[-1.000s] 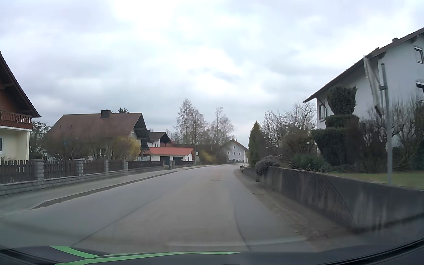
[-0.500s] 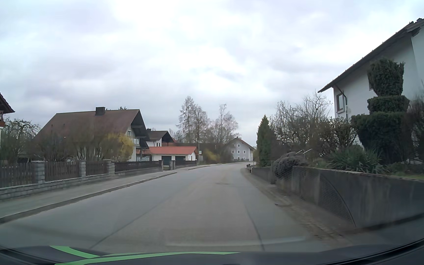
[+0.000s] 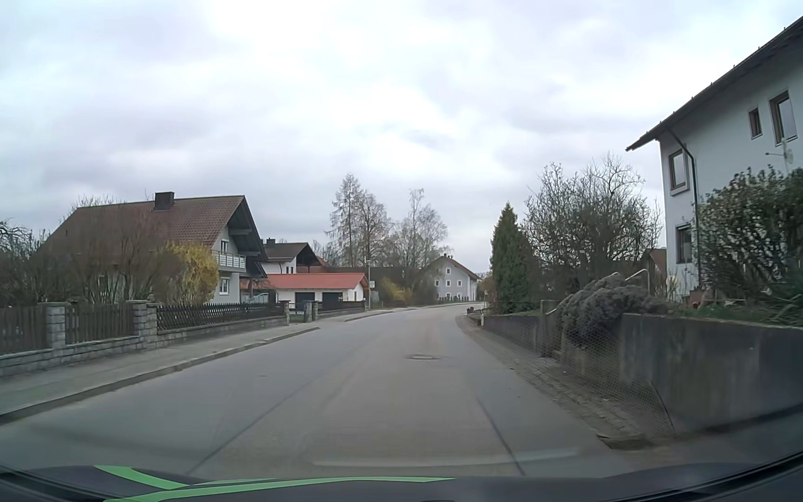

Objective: Follow the waypoints while adhering to traffic rules and regulations

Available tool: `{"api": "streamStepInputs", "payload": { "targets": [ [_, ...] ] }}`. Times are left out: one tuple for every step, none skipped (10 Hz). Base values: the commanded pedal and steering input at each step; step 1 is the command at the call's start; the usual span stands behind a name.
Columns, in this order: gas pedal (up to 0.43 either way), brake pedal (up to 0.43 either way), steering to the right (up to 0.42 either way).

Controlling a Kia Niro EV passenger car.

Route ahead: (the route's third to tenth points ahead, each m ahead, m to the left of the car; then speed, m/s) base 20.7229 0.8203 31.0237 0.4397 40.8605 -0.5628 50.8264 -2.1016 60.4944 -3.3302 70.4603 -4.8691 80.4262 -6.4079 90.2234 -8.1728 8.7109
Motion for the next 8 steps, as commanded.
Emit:
{"api": "streamStepInputs", "payload": {
  "targets": [
    [0.228,0.000,0.013],
    [0.228,0.000,0.013],
    [0.228,0.000,0.013],
    [0.228,0.000,0.013],
    [0.228,0.000,0.013],
    [0.228,0.000,0.013],
    [0.228,0.000,0.013],
    [0.228,0.000,0.013]
  ]
}}
